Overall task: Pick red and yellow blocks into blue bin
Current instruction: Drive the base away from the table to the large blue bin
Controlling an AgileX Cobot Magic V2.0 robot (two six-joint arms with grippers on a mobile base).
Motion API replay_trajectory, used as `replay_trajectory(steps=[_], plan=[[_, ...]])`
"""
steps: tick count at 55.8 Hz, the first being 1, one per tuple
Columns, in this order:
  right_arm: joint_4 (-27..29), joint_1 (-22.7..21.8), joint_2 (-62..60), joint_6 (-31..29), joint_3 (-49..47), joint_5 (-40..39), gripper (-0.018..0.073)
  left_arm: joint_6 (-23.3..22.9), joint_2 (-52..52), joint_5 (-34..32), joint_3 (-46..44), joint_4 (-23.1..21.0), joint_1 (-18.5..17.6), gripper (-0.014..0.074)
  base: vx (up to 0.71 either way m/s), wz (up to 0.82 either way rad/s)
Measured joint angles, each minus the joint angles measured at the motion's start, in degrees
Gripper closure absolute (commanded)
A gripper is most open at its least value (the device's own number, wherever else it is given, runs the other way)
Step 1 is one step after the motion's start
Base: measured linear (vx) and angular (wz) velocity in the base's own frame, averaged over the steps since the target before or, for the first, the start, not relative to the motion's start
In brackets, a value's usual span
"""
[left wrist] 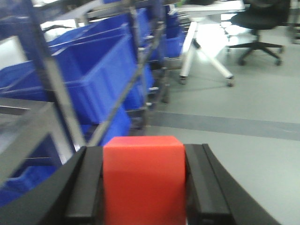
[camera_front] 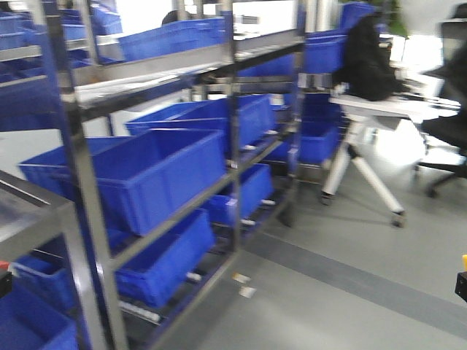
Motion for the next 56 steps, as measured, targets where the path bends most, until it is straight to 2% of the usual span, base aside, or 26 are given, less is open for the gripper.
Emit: replay_trajectory(steps=[26,56], plan=[[0.0,0.0,0.0,0.0,0.0,0.0,0.057,0.0,0.0,0.0,0.0,0.0,0.0,0.0595,0.39,0.79],[0.0,0.0,0.0,0.0,0.0,0.0,0.057,0.0,0.0,0.0,0.0,0.0,0.0,0.0595,0.22,0.7]])
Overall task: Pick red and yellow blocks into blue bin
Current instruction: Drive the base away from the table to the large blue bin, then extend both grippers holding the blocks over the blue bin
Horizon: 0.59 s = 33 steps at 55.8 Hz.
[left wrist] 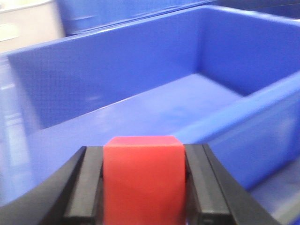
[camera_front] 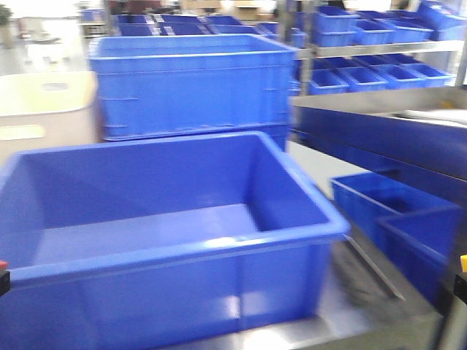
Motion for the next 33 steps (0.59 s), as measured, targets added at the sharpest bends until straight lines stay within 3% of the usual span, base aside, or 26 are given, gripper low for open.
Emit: replay_trajectory(steps=[16,33], plan=[[0.0,0.0,0.0,0.0,0.0,0.0,0.057,0.0,0.0,0.0,0.0,0.0,0.0,0.0595,0.12,0.44],[0.0,0.0,0.0,0.0,0.0,0.06,0.057,0.0,-0.05,0.0,0.0,0.0,0.0,0.0595,0.06,0.22]])
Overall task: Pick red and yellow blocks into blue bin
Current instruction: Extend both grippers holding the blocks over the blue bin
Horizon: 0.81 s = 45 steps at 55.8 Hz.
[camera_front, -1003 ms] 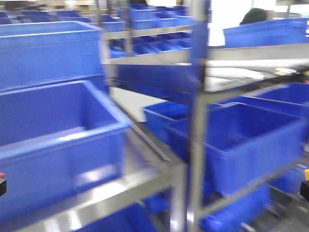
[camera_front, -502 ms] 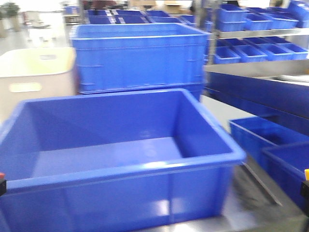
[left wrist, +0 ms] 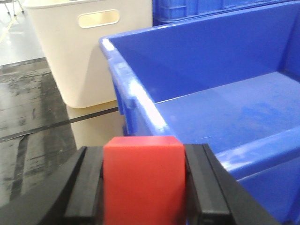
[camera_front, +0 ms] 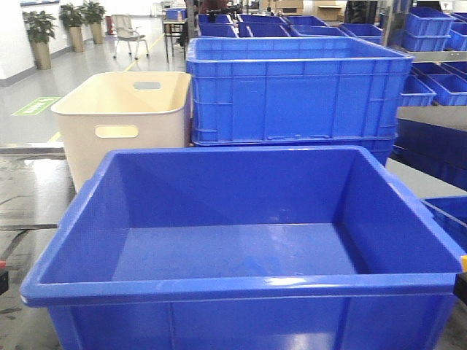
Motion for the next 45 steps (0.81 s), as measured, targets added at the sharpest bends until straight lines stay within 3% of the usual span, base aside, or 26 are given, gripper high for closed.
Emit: replay_trajectory(steps=[45], plan=[[0.69,0.0,0.0,0.0,0.0,-2.18,0.057,0.0,0.0,-0.16,0.0,0.0,0.0,0.0595,0.01,0.03]])
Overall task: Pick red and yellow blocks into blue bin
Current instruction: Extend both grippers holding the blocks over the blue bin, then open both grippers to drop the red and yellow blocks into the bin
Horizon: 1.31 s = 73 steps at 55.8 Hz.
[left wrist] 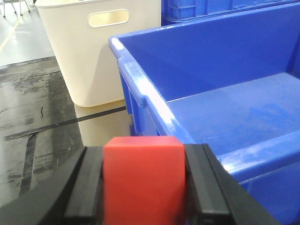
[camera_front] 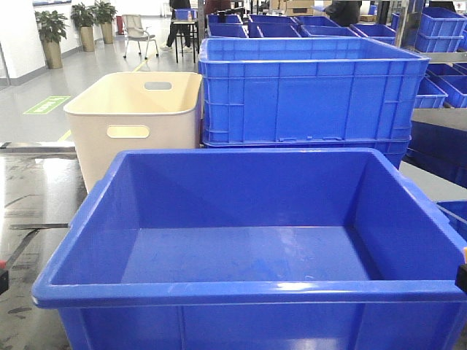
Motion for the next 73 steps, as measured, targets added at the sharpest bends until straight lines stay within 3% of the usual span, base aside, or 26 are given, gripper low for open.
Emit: replay_trajectory(steps=[10,20,31,42,48,67,73], plan=[[2.42,0.0,0.07,-0.19,0.0,-2.91,0.057,0.06,0.0,-1.53,-0.92,0.0,0.0,0.0595,0.0,0.0],[2.55,0.25,5.68,-2.13,-5.87,-4.84,0.057,4.46,4.92,-1.59,-13.1,0.0,-0.37,0.0595,0.0,0.0],[2.55,5.42,22.41,-4.79,-19.42,-4.18,0.0568,7.37,22.06,-1.25,-28.13,0.0,-7.53,0.0595,0.0,0.0],[2.55,9.99,38.44,-6.16,-28.98,-3.81,0.0538,7.6,38.7,-2.74,-35.87,0.0,-12.45,0.0574,0.0,0.0],[2.55,10.2,42.82,-6.3,-31.62,-3.74,0.0461,7.65,43.48,-3.41,-38.8,0.0,-13.83,0.0502,0.0,0.0],[2.55,10.26,44.1,-6.71,-32.37,-4.03,-0.0074,7.7,45.36,-5.04,-40.25,0.0,-15.74,0.0071,0.0,0.0],[2.55,10.26,44.0,-6.71,-32.36,-3.97,-0.0127,7.7,45.2,-5.04,-40.32,0.0,-15.74,0.0011,0.0,0.0]])
